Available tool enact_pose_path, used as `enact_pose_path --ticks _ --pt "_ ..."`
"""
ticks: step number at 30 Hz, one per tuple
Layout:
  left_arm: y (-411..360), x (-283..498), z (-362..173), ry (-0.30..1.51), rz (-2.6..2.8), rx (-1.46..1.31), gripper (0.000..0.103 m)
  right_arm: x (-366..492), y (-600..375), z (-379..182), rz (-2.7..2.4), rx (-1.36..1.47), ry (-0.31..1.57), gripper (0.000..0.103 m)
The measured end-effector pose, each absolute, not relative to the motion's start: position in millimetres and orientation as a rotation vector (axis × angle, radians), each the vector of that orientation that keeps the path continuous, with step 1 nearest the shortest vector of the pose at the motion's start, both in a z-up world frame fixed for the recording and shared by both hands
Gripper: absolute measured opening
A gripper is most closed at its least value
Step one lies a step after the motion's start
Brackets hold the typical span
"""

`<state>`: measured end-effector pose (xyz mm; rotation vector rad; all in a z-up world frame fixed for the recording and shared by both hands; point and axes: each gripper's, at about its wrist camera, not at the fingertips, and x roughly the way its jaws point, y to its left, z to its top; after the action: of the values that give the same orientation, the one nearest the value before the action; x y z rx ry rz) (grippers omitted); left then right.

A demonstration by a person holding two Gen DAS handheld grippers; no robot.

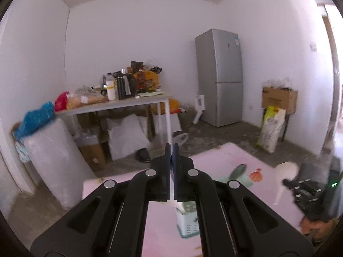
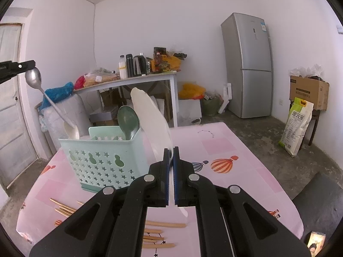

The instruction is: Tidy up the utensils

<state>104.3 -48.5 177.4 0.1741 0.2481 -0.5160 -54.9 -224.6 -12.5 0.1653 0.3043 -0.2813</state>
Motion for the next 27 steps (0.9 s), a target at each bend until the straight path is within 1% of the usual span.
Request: enact_pose_path --ticks 9,14,15,17,21,23,27 --pt "-85.1 134.2 140.2 0.340 -0.458 0.332 0.000 -54.2 -225.6 -12.9 -0.281 0.167 0.305 0.003" --pt "-90.8 147.2 118.8 0.406 -0.490 0.319 0.002 -53.5 -226.9 -12.1 -0.276 0.171 0.306 0.003" --pt "-92.7 148.7 115.2 0.416 -0.498 0.316 0.003 -53.6 -227.0 -12.1 -0.274 0.174 0.306 0.003" --pt "-93.5 150.2 110.1 0.428 -0.508 0.296 0.016 -54.5 -228.9 -11.4 -0.268 0.183 0.304 0.003" --pt "-86.5 152.4 102.3 0.441 -0.515 0.249 0.023 -55.6 -230.5 -6.9 -0.247 0.198 0.297 0.003" --pt "-81.0 152.4 98.8 0.446 -0.515 0.223 0.030 -57.7 -231.6 -1.2 -0.231 0.207 0.284 0.003" --pt "-61.1 150.2 94.3 0.450 -0.529 0.131 0.039 -59.8 -236.8 18.3 -0.171 0.252 0.238 0.003"
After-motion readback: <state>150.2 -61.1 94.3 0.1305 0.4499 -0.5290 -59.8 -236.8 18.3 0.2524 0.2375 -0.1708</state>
